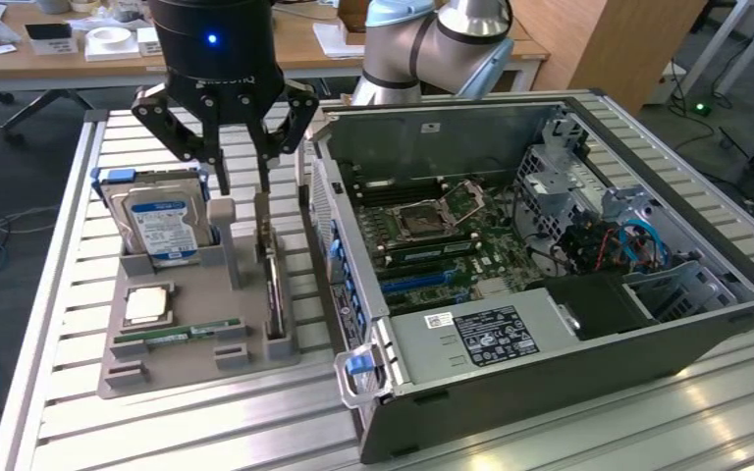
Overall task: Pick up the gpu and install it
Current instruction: 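Pick up the gpu and move the gpu toward the slot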
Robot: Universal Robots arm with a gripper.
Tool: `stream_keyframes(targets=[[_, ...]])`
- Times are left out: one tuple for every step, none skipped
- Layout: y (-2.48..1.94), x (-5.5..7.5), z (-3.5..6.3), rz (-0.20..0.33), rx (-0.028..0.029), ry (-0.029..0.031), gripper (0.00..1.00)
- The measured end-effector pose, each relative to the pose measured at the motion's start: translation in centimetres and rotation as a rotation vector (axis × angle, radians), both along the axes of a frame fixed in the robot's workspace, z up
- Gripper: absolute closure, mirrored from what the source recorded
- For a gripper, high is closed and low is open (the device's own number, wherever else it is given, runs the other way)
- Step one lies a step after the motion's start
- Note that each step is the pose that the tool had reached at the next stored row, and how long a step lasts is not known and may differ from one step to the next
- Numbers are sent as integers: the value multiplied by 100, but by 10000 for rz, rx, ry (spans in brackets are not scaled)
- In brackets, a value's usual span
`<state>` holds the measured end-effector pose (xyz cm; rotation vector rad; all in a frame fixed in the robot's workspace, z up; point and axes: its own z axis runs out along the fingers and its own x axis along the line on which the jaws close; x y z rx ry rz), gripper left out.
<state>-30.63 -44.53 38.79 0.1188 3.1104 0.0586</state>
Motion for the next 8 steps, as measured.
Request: stream_keyframes(targets=[[0,0,-4,-1,2,-2,58],[0,0,-7,0,0,-1,58],[0,0,-10,-1,-1,1,58],[0,0,-12,0,-2,2,58],[0,0,-14,0,-2,2,58],[0,0,-17,0,-1,1,58],[0,0,-20,0,-1,1,58],[0,0,-24,0,0,-1,58]])
